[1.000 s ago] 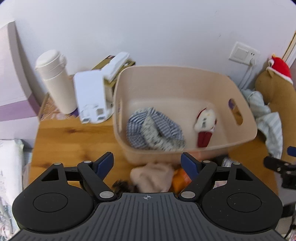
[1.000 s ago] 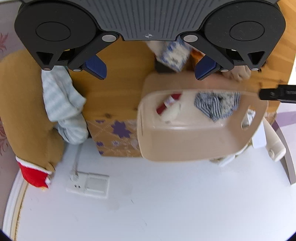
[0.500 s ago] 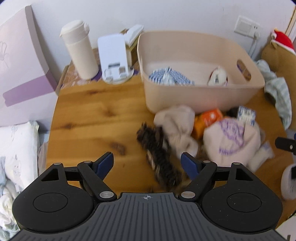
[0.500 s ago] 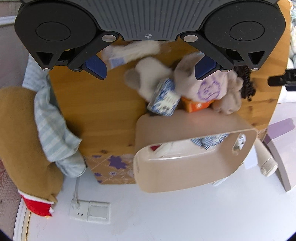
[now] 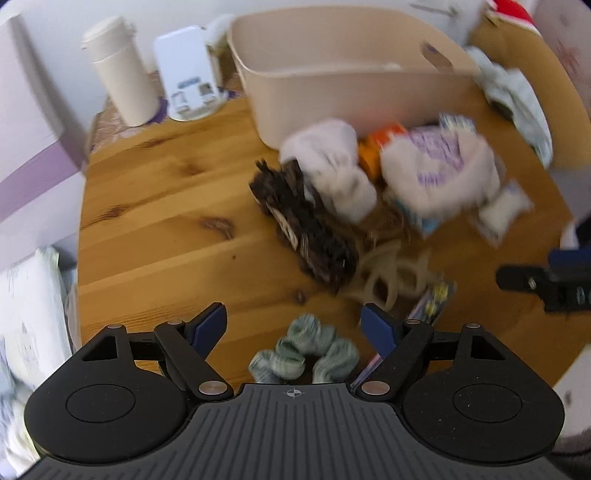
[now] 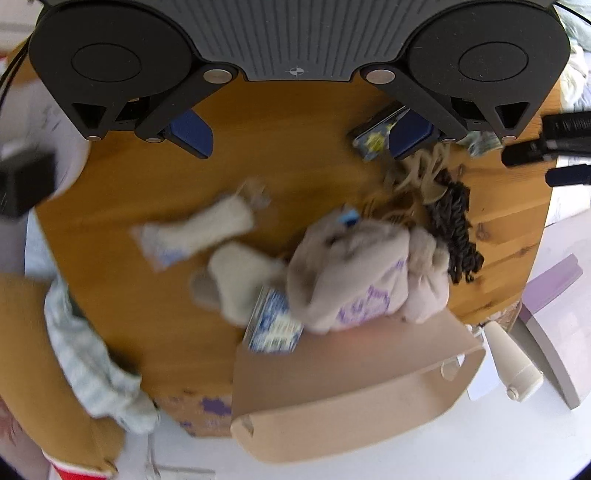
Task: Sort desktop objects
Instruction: 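Grasp the green plaid scrunchie with the left gripper while the right gripper grasps the dark printed carton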
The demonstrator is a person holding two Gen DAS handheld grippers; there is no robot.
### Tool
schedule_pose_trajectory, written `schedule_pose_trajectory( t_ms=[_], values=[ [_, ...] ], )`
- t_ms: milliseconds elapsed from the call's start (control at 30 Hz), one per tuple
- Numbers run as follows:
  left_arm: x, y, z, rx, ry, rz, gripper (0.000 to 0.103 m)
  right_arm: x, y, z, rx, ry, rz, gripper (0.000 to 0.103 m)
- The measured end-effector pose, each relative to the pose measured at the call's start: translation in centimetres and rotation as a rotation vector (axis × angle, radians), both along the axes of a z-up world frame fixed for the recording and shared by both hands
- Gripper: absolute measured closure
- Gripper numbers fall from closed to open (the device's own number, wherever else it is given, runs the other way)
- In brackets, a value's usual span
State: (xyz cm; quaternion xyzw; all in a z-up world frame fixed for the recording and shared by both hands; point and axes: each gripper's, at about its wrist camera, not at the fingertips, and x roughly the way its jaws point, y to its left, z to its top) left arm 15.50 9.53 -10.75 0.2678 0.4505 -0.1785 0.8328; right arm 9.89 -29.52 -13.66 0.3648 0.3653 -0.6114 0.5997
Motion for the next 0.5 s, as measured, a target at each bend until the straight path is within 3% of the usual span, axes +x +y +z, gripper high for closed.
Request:
schedule_pose_trajectory(
  t_ms=[500],
  values=[
    [0.5,3.4,-4.1,0.024,0.136,-0.19,0.022,6.6,1.7,-4.8,0.072,0.036,-0.092,0.0]
  ],
)
